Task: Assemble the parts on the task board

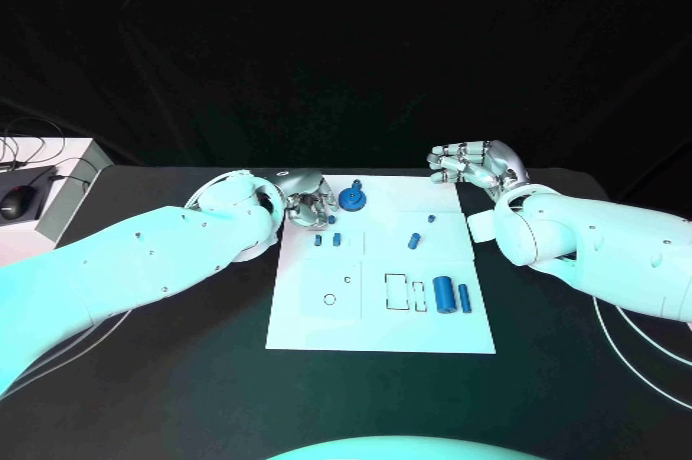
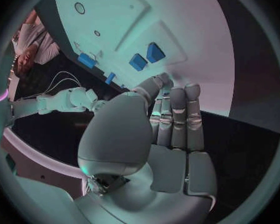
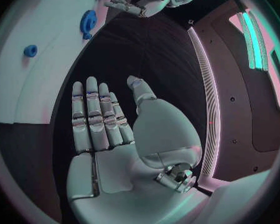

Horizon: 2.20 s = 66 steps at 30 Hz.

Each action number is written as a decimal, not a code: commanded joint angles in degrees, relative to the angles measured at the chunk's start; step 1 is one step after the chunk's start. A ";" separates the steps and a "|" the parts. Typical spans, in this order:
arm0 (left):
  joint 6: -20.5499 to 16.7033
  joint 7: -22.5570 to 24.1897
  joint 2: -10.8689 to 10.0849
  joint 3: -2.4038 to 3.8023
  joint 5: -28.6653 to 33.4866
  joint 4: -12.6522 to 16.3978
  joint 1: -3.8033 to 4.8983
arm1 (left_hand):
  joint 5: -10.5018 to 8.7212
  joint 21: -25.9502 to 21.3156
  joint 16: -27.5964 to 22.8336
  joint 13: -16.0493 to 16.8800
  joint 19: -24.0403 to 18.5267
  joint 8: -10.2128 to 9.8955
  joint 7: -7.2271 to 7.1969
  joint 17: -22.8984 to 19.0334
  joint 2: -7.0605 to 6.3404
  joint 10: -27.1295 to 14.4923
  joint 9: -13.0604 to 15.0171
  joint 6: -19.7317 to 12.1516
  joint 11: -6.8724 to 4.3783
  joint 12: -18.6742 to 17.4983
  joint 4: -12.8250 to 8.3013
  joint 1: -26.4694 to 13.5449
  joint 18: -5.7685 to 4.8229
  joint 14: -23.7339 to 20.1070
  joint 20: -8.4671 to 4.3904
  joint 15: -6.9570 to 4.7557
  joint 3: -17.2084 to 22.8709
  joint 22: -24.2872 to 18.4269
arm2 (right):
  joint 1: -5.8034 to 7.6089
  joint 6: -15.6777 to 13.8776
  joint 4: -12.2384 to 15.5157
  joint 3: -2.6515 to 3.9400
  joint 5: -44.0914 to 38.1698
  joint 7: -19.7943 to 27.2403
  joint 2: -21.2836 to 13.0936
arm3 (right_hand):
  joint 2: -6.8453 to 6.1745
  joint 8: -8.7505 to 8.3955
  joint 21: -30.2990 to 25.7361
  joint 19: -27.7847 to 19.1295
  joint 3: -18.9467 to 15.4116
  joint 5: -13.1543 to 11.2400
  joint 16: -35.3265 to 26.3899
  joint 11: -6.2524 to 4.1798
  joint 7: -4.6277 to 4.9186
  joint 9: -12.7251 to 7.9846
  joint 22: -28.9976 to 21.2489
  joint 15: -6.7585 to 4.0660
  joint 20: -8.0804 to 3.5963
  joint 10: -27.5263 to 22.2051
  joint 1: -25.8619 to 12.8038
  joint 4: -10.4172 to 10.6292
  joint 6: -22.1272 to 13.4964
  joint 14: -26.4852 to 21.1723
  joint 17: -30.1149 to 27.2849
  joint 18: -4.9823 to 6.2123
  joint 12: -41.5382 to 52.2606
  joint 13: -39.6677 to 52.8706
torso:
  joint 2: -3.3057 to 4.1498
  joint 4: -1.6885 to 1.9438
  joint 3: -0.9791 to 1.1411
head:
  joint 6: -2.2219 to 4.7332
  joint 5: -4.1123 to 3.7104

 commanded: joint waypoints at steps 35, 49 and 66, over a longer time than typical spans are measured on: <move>-5.16 17.03 -12.83 6.32 61.81 5.65 -4.37 | 0.04 -23.30 -29.60 -0.60 -5.56 0.30 3.58 -14.89 0.57 -8.54 0.06 3.74 3.44 2.42 5.60 -2.00 -2.58 -4.54 3.87 3.52 -10.49 -18.25 | 0.12 7.38 5.69 0.07 -60.58 -18.41 -7.43 | -1.32 -0.62 31.98 11.03 9.23 -11.27 33.94 -4.85 -3.85 -0.28 22.76 -8.72 -9.43 10.39 5.58 -8.34 10.03 18.11 28.35 5.12 -4.44 -0.05 | -0.23 -0.03 0.00 | 2.09 -3.72; -3.18 21.76 -15.66 6.61 68.15 9.52 -6.42 | 0.09 -39.94 -69.47 -0.78 -1.85 0.21 3.22 -21.44 1.47 -8.24 0.03 4.23 4.18 -1.10 7.40 0.49 -3.06 6.79 6.97 5.94 -13.65 -39.34 | 0.07 6.13 5.22 0.04 -79.80 -32.18 -4.39 | -6.01 -0.62 31.72 14.63 15.19 -13.46 45.50 -3.48 -3.68 -0.23 27.04 -7.51 -8.01 5.39 4.84 -3.42 9.51 15.81 31.81 7.43 -4.45 -0.10 | -0.69 0.00 -0.19 | 2.19 -4.61; -4.38 21.97 -16.45 6.70 68.39 10.85 -6.62 | 0.15 -39.56 -69.52 -0.77 -1.06 0.23 3.82 -19.90 1.83 -8.99 0.04 4.25 4.46 -1.08 6.77 0.66 -3.60 6.37 6.60 6.02 -14.23 -44.26 | -0.12 10.67 3.97 -0.57 -81.63 -33.18 -1.35 | -7.70 -0.66 29.03 15.81 16.63 -13.51 48.95 -3.34 -3.72 -0.24 32.28 -7.36 -7.87 5.29 6.16 -0.10 9.78 14.88 30.70 7.69 -4.42 -0.09 | -0.58 -0.03 -0.19 | 1.85 -4.42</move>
